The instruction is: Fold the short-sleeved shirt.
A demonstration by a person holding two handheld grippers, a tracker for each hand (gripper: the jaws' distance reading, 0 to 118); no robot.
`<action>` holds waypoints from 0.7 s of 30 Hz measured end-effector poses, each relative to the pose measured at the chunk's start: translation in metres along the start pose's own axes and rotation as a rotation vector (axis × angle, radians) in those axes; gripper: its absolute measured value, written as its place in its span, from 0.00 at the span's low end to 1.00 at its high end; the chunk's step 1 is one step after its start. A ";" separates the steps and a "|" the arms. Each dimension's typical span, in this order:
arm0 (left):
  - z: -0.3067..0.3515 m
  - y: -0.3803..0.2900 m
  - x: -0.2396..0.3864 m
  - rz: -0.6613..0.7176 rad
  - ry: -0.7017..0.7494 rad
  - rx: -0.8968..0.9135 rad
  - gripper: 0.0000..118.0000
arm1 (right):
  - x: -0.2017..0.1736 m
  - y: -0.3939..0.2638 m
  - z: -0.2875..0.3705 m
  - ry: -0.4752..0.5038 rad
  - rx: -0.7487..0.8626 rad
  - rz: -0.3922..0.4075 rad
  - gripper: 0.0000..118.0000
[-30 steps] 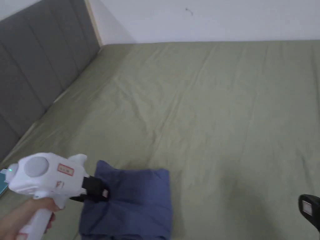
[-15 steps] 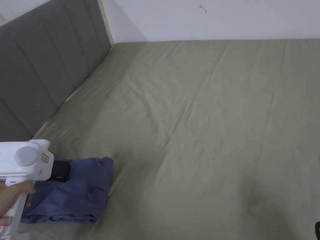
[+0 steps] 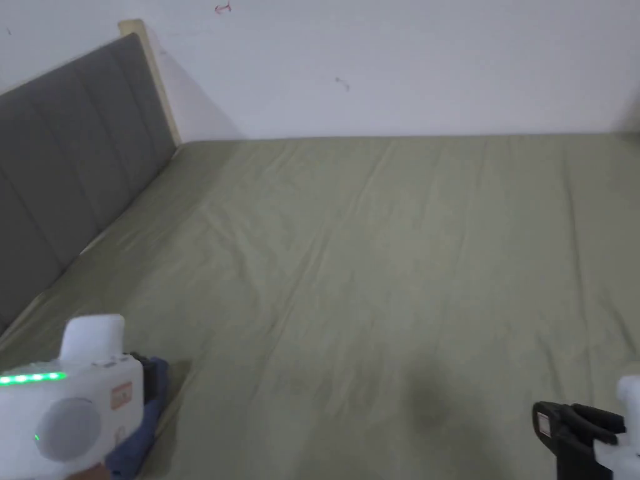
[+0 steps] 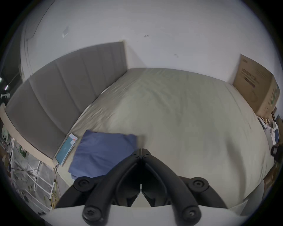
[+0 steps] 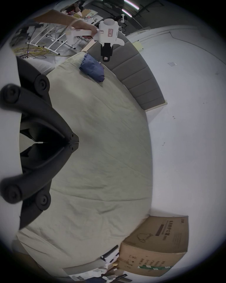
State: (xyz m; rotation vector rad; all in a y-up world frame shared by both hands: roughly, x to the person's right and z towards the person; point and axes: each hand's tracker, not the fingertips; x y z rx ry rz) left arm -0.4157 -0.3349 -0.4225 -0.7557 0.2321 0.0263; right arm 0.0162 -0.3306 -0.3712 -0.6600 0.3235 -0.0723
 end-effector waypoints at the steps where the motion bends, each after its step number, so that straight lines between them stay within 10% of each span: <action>1: 0.010 -0.002 0.016 -0.015 -0.056 0.035 0.00 | 0.000 0.003 0.004 -0.016 0.018 0.015 0.00; 18: 0.140 -0.002 0.185 -0.104 -0.126 0.496 0.00 | 0.016 0.045 0.079 -0.189 0.384 0.034 0.00; 20: 0.148 -0.001 0.184 -0.091 -0.150 0.504 0.14 | 0.017 0.045 0.084 -0.197 0.395 0.037 0.00; 21: 0.150 0.000 0.185 -0.076 -0.169 0.501 0.38 | 0.019 0.044 0.086 -0.196 0.398 0.038 0.00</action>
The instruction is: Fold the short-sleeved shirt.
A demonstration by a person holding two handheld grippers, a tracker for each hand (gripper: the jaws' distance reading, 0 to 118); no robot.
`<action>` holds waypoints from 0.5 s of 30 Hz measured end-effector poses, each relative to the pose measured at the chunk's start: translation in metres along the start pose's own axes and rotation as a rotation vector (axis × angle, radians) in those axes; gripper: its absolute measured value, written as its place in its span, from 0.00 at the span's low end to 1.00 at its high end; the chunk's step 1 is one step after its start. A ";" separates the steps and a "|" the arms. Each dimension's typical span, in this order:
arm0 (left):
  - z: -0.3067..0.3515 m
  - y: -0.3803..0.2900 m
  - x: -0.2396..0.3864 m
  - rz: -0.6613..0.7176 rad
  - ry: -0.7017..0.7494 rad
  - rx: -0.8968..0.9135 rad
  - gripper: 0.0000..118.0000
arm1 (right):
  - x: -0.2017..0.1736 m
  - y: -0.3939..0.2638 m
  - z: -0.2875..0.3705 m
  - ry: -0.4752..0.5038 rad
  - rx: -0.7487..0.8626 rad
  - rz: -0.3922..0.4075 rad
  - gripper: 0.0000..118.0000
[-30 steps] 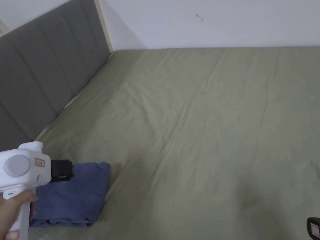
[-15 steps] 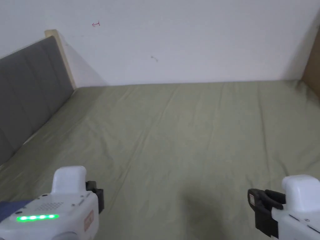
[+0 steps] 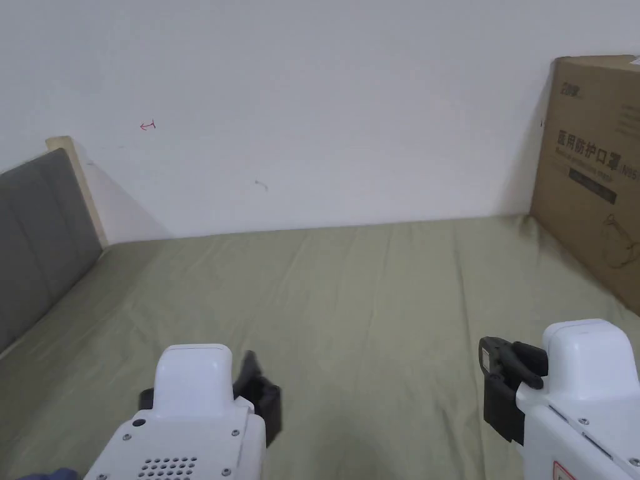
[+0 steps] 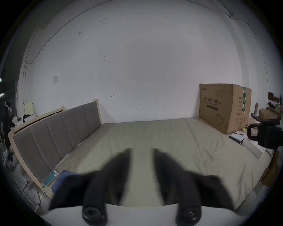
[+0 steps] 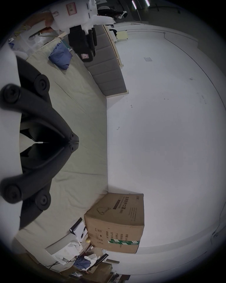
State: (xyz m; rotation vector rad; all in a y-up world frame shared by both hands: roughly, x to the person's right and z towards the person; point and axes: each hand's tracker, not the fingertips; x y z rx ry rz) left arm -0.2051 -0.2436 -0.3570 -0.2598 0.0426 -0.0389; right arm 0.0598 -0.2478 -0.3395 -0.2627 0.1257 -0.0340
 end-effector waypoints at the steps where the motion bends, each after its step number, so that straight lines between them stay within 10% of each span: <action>1: 0.000 -0.001 0.000 0.004 -0.015 -0.012 0.76 | 0.002 0.000 0.001 -0.006 -0.001 -0.005 0.00; 3: 0.004 -0.001 0.001 0.029 -0.056 -0.003 1.00 | 0.003 0.001 0.004 -0.019 0.007 -0.013 0.05; 9: 0.026 0.016 0.007 0.030 -0.107 0.046 1.00 | 0.004 0.010 0.009 -0.043 0.025 -0.013 0.44; 12: 0.032 0.028 0.009 0.023 -0.128 0.068 1.00 | 0.003 0.012 0.008 -0.065 0.031 -0.002 0.98; 15: 0.031 0.036 0.014 -0.009 -0.076 0.024 1.00 | 0.002 0.015 0.010 -0.074 0.061 -0.010 1.00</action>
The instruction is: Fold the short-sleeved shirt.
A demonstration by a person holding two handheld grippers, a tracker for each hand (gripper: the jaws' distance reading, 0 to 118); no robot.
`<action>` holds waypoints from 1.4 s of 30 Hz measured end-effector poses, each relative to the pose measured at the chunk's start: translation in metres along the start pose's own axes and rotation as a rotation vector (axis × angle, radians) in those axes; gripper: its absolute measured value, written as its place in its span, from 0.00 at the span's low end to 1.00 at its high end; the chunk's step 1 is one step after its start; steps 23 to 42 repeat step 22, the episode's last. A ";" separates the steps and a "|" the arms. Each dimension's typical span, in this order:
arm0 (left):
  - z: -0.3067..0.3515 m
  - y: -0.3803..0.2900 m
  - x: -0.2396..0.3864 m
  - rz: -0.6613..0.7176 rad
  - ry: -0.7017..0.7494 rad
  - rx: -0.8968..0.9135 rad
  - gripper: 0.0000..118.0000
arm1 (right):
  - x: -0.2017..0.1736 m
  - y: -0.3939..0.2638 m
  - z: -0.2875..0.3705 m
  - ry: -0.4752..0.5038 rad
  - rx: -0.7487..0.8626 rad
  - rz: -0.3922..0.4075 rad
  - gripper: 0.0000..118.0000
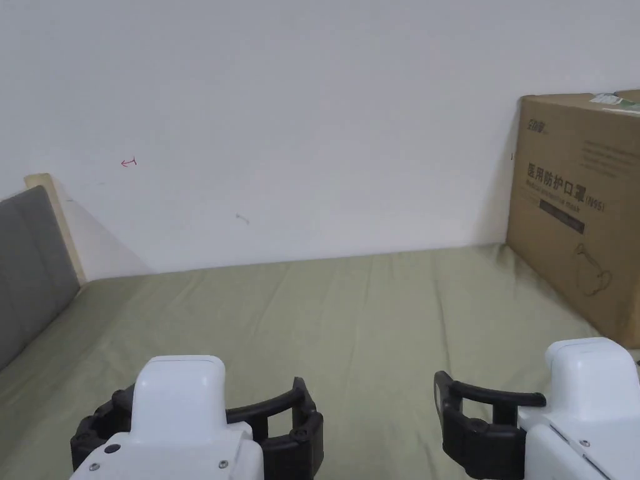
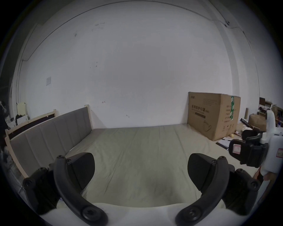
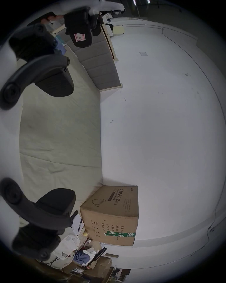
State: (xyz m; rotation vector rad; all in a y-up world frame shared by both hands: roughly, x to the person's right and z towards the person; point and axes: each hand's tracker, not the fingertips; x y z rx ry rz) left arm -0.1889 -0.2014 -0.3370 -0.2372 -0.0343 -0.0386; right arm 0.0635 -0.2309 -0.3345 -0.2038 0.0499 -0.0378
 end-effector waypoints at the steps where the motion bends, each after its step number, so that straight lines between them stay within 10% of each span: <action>1: -0.001 0.002 -0.001 0.009 -0.005 0.001 1.00 | 0.000 0.001 0.000 -0.003 -0.001 0.001 1.00; 42: -0.017 0.006 -0.011 0.078 0.046 -0.017 1.00 | -0.004 0.011 -0.004 -0.004 0.000 0.021 1.00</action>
